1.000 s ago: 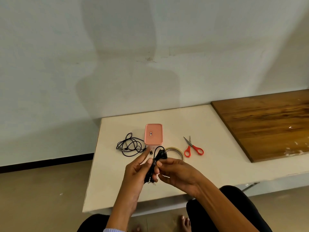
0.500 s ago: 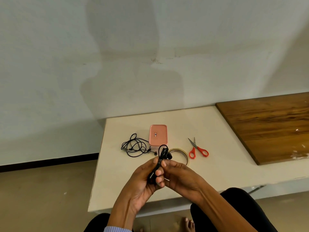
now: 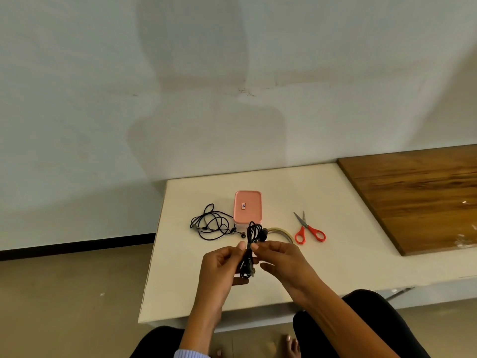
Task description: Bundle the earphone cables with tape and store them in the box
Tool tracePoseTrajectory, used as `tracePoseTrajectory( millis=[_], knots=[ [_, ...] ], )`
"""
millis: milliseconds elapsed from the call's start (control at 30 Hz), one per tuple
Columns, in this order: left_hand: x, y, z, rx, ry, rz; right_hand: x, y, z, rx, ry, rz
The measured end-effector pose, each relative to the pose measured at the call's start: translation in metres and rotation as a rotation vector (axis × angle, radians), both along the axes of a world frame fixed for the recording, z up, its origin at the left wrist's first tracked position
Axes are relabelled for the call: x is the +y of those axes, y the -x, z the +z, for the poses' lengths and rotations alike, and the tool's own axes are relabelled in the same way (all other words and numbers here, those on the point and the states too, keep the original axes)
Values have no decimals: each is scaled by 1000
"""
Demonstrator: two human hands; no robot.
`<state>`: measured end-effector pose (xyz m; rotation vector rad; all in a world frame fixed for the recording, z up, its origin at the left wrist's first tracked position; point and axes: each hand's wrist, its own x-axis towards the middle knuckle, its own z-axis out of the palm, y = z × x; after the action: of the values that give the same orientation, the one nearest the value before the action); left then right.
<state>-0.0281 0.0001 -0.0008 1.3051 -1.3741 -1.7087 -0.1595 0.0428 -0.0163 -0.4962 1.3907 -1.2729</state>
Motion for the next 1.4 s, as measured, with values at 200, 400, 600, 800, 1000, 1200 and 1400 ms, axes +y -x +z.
tracePoseTrajectory(
  millis=[200, 400, 600, 800, 1000, 1200, 1400],
  knots=[
    [-2, 1, -3, 67, -177, 8, -2, 9, 6, -51, -78, 76],
    [-6, 0, 2, 212, -311, -44, -2, 19, 13, -299, -45, 181],
    [-6, -1, 5, 283, -385, -129, -3, 18, 7, -457, -36, 198],
    [-7, -2, 4, 270, -363, -163, -2, 15, 7, -495, -16, 191],
    [-5, 1, 11, 346, -430, -183, -2, 16, 6, -490, 15, 246],
    [-5, 0, 4, 6, -145, -211, -1, 13, 8, -241, -75, 162],
    [-4, 3, -2, -40, -44, -200, -4, 12, 5, -156, -145, 27]
  ],
)
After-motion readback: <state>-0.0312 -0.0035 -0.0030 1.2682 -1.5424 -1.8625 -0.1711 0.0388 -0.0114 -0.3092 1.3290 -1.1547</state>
